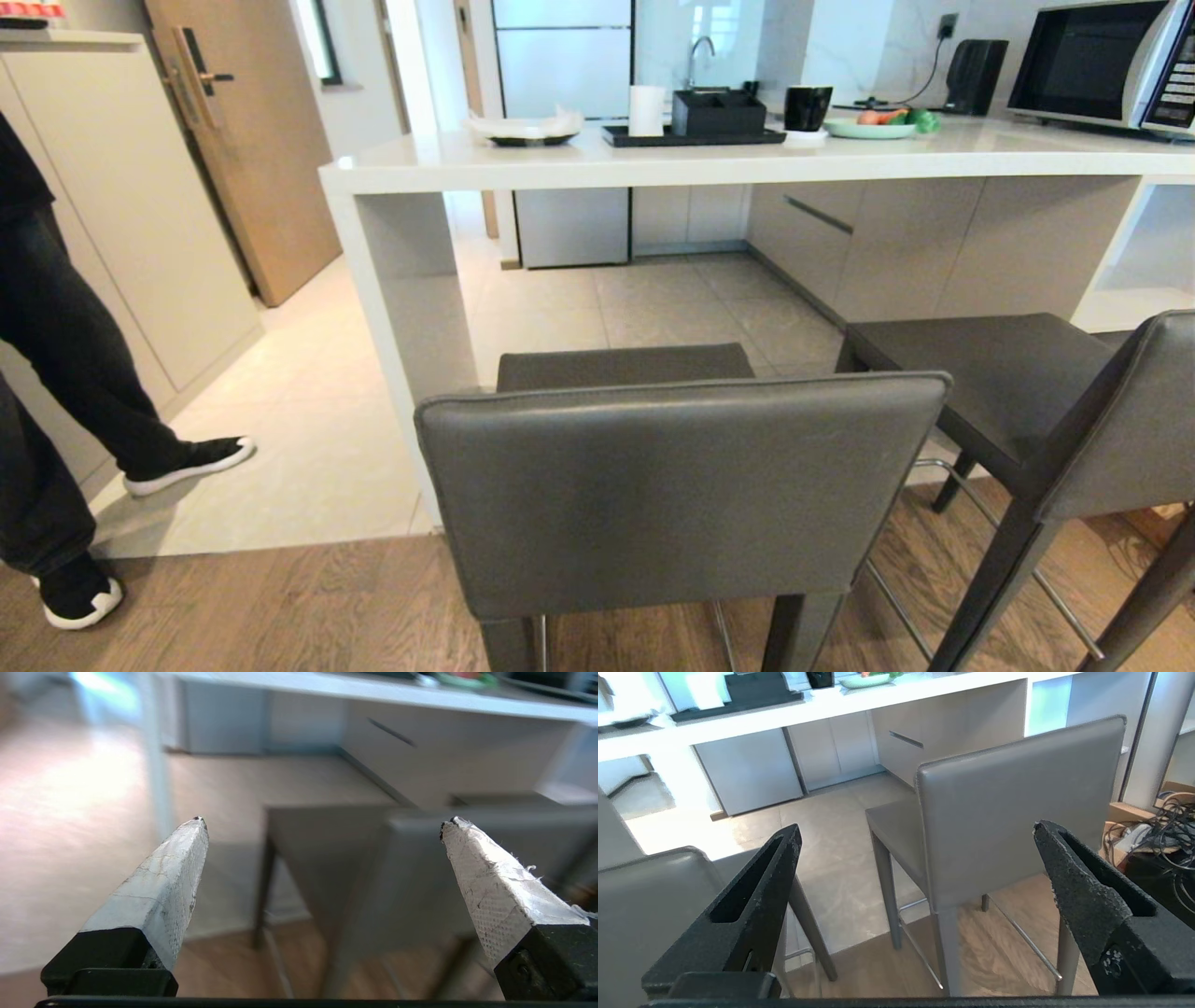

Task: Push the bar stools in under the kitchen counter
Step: Push the gray chair back under the dining table

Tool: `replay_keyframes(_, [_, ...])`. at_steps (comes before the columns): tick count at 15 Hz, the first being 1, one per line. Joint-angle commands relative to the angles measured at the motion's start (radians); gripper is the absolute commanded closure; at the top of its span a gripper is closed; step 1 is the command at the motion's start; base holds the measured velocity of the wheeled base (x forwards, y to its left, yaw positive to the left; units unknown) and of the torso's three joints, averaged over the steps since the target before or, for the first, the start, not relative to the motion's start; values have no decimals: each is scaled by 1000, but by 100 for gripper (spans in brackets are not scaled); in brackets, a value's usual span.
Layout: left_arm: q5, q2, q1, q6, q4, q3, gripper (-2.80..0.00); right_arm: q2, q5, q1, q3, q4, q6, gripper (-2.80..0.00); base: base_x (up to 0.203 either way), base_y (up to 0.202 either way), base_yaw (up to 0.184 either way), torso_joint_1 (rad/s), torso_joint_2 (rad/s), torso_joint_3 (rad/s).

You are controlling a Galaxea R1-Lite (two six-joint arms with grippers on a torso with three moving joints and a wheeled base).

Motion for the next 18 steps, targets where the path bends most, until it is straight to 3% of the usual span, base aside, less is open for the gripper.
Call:
replay_keyframes(1, [-9,-26,-91,-3,30,-28,-280,-23,-2,13,-22,37,-2,-280,0,0,0,0,0,0])
replay_keyframes(3, [-12,-100,-262,7,123,-50,-280,-80,-1,13,-12,75,-32,-280,0,0,0,0,0,0])
replay_keyframes(4, [-2,-139,-347,30,235,-71,-280,-100,-2,17,-2,87,-38,-280,0,0,0,0,0,0])
replay_keyframes(5, [47,-167,-397,68,366,-86,-280,-112,-2,25,6,92,-40,-280,0,0,0,0,0,0])
replay_keyframes(7, [246,-185,-406,99,408,-103,-280,-110,-1,26,10,96,-44,-280,0,0,0,0,0,0])
replay_keyframes(12, [391,-194,-284,105,395,-117,-280,-92,-2,23,10,95,-45,-280,0,0,0,0,0,0])
replay_keyframes(14, [345,-220,-178,114,393,-106,-280,-89,0,20,12,94,-47,-280,0,0,0,0,0,0])
replay_keyframes(16, [225,-300,-205,122,384,-47,-280,-98,3,21,30,90,-46,-280,0,0,0,0,0,0])
replay_keyframes(18, [186,-389,-220,135,378,85,-280,-118,3,27,72,89,-46,-280,0,0,0,0,0,0])
